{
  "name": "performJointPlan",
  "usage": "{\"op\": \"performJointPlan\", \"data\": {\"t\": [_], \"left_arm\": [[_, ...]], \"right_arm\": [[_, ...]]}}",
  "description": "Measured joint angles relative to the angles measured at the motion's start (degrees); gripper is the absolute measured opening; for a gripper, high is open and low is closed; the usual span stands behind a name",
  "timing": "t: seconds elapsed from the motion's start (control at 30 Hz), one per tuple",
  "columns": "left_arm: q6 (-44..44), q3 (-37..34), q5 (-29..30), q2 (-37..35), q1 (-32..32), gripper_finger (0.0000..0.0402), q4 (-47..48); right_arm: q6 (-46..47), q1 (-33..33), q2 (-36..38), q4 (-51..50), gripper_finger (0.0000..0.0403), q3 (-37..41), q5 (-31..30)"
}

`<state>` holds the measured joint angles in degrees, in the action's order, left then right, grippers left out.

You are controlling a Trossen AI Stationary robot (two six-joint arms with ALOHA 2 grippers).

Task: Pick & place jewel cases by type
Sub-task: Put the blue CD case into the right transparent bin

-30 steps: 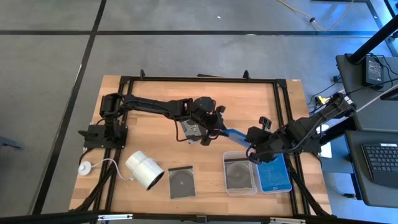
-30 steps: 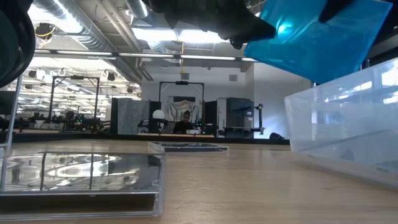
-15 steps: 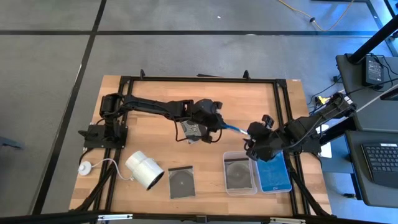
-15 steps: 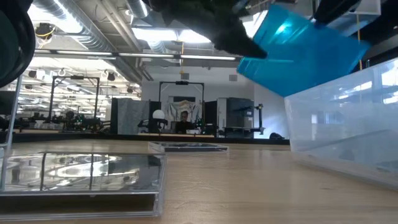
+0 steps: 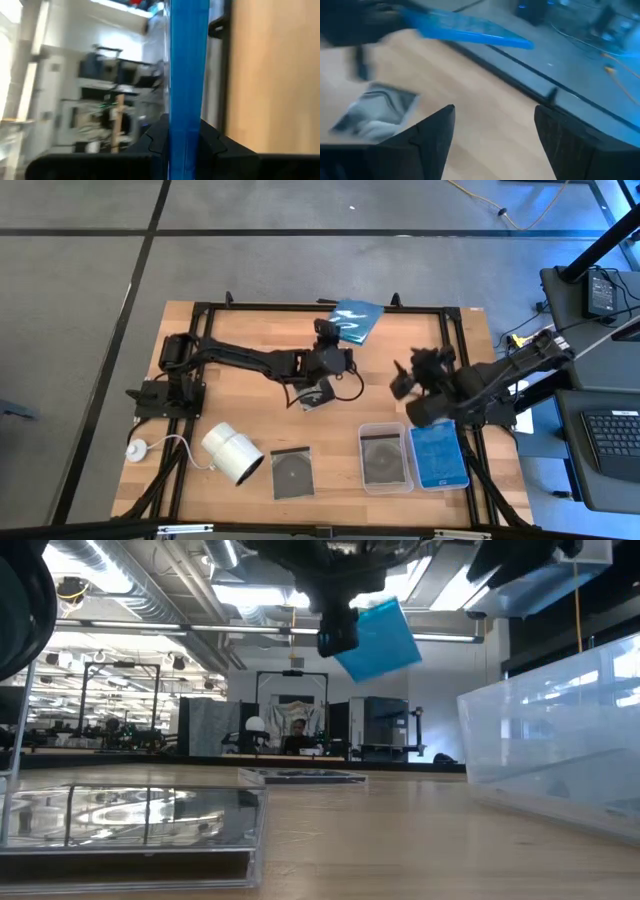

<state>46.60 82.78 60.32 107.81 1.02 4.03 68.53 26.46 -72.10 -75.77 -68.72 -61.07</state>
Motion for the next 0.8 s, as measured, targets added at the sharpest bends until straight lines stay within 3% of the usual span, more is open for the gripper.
{"op": "performJointPlan", "data": {"t": [0.17, 0.27, 0.53, 0.8], "left_arm": [[2.93, 0.0, 3.78, -0.07, -3.01, 0.0041, -0.72], [4.9, 0.0, 7.25, -0.07, -5.18, 0.0041, -0.95], [5.8, 0.0, 13.66, -0.07, -9.59, 0.0041, -0.98], [5.35, 0.0, 29.33, -0.07, -10.2, 0.0043, 4.27]], "right_arm": [[2.73, -6.7, 2.7, 2.25, 0.0276, 2.47, -0.16], [-0.75, -10.64, 5.29, 8.54, 0.0276, 6.01, 3.53], [-29.41, -20.89, 10.39, 52.7, 0.0276, 23.25, 27.67], [-37.5, -26.57, 15.21, 75.21, 0.0276, 37.05, 37.46]]}}
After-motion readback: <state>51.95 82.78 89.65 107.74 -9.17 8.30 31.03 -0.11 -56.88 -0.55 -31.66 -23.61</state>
